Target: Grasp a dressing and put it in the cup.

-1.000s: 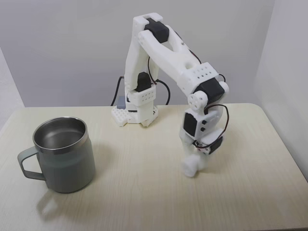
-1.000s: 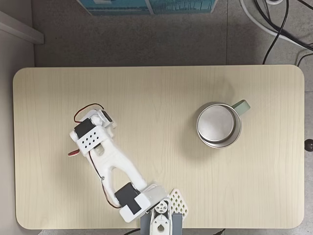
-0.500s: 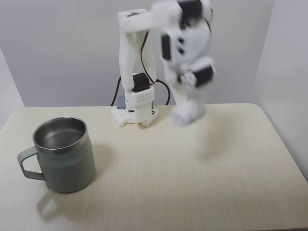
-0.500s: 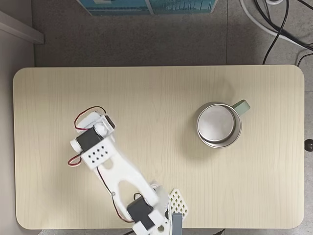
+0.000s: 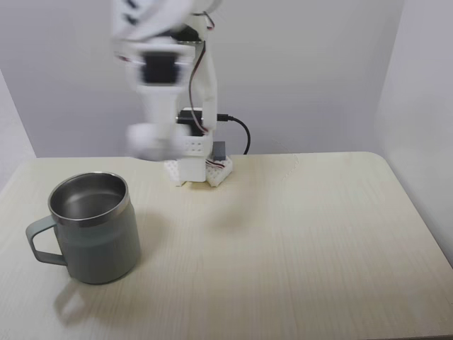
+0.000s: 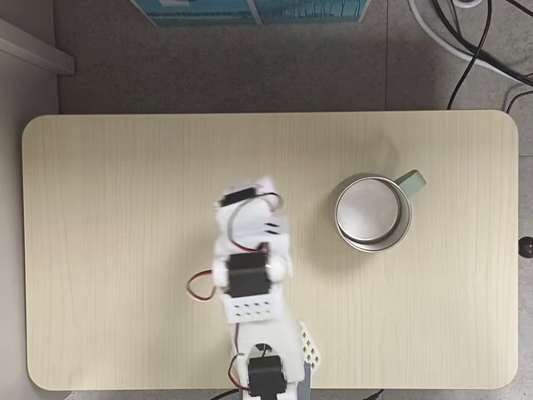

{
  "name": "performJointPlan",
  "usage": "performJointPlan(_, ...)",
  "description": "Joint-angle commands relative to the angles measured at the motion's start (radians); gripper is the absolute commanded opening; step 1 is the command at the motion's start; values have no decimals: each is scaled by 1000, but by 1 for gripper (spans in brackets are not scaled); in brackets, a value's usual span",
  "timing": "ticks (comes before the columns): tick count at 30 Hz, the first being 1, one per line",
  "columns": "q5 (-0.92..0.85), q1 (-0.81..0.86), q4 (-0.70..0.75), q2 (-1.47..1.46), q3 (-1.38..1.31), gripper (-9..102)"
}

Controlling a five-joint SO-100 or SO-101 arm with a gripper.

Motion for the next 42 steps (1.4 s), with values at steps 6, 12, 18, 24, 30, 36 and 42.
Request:
performJointPlan(6, -92, 411, -43, -5, 28, 0)
performJointPlan(12, -101, 431, -163, 15, -87, 0)
performJointPlan(18, -87, 391, -265, 12, -230, 0)
performJointPlan(24, -97, 388, -359, -17, -374, 0)
performJointPlan(30, -101, 387, -380, -23, -400, 4)
performJointPlan(36, -92, 400, -373, -78, -402, 23)
performJointPlan(42, -91, 394, -365, -94, -399, 24)
